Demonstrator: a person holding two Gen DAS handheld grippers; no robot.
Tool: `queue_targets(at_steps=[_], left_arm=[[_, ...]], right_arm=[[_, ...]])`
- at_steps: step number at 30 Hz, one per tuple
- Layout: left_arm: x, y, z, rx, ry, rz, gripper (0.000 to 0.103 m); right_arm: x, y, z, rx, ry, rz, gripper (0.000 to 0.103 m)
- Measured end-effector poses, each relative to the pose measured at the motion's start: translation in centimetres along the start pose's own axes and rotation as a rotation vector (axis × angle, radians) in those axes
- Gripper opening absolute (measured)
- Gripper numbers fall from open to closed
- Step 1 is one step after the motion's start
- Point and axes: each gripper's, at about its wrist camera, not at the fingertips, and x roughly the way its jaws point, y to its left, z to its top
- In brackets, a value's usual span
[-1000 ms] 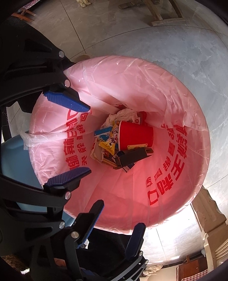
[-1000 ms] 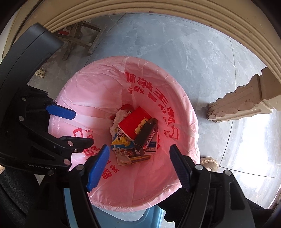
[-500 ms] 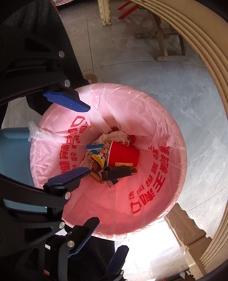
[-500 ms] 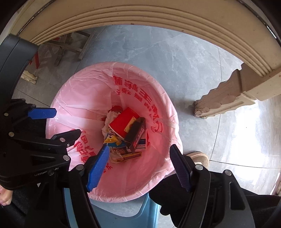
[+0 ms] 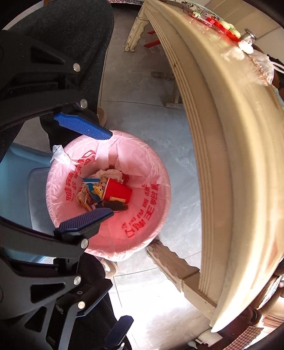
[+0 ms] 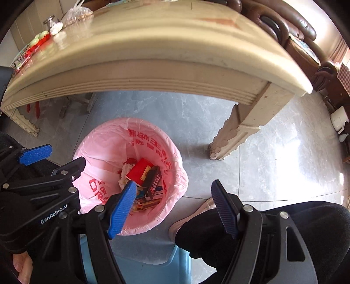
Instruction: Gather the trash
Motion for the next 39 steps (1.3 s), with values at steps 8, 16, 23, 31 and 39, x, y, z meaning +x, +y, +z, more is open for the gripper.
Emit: queue_targets(at_steps=[8,16,23,31,39], left_arm=[[-10.6,0.2,0.0,-0.067,-0.278,-0.002,0.064],[-19.6,1.4,-0.4,-0.168,-0.497,-0.013,0.075],[-26.0,2.3,-1.5,-0.222,-0.668,0.056,0.084],[-30.7,2.4,-2.2,-0.22,-0.758,0.112,0.093],[-32.5,2.2,-2.8,-0.221,-0.774,0.099,0.094]], right_arm=[[-10.8,-1.2,0.2,0.041,-0.295,-0.099,0.081],[-20.7,-2.1,0.5,0.089,-0.533,-0.171,0.096],[-27.0,-1.5,0.1,0.125,-0.672,-0.154,0.096],[-31.2,-1.3,-0.6,0.157,-0.736,-0.121,0.096],[-33.0,-1.1,-1.3,0.166,-0.741,-0.171,0.096]])
